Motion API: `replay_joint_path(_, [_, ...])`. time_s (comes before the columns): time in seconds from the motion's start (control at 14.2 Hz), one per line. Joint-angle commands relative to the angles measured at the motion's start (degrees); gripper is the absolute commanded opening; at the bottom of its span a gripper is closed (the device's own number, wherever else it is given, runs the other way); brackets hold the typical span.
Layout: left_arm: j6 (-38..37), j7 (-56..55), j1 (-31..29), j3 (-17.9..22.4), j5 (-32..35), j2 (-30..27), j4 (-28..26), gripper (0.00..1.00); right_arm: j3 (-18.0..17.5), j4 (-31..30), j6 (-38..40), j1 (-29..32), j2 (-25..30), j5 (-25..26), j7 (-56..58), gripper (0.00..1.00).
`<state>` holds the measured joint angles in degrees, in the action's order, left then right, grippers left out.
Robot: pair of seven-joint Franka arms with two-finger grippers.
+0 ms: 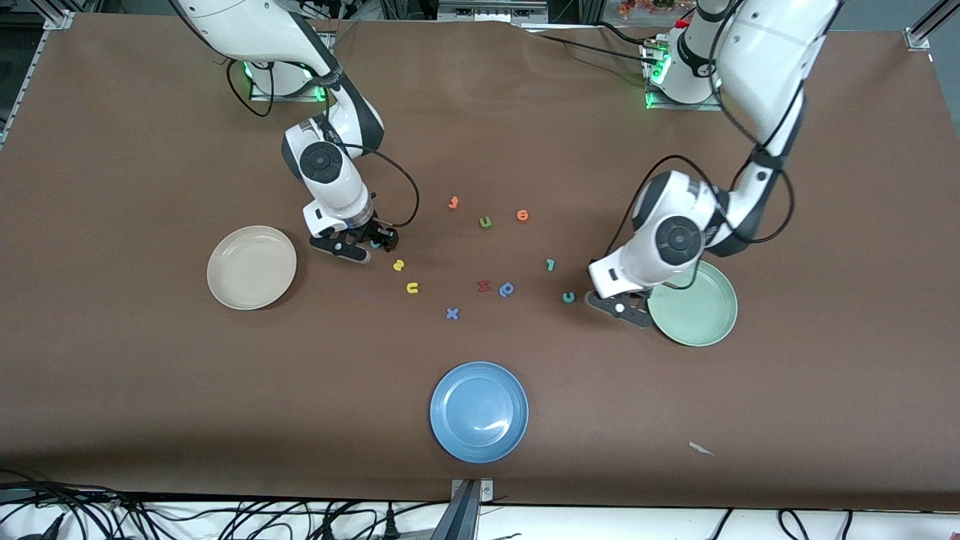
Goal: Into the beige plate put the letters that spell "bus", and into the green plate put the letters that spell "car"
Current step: 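Release the yellow a onto the green plate with the left gripper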
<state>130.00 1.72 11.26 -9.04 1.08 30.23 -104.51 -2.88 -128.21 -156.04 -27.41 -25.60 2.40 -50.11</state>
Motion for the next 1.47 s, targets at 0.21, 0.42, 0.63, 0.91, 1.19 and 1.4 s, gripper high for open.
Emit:
replay_joint_path(0.21, [-2.82,11.17,-10.98,-0.10,4.02,-1.06,-1.57,0.19,-0.02,0.15,-0.50,-0.54,0.11,1.03,-1.66,0.58])
replay_joint_path(0.42, [-2.82,13.84,-13.72,-0.18,4.02,1.24,-1.49,0.95,-0.02,0.07,-0.24,-0.62,0.11,0.94,-1.74,0.53])
replay_joint_path(0.63, [-5.27,12.88,-13.03,-0.53,3.93,-0.78,-0.87,1.00,-0.11,0.07,-0.23,-1.32,0.02,0.94,-2.53,0.50])
replay_joint_path(0.91, [-5.81,4.11,-12.50,-5.44,3.14,-1.93,-0.08,1.00,-0.11,-0.02,-0.23,-1.41,-0.15,0.94,-2.62,0.44])
replay_joint_path(1.19, [-5.81,-10.22,-7.25,-9.06,3.58,0.00,5.00,1.00,-0.03,0.07,-0.23,-1.33,-0.42,0.94,-2.36,0.37])
replay_joint_path(1.4, [-5.72,-16.64,-3.10,-8.97,4.19,5.17,10.36,0.97,-0.11,0.07,-0.32,-1.41,-0.86,0.94,-2.71,0.33])
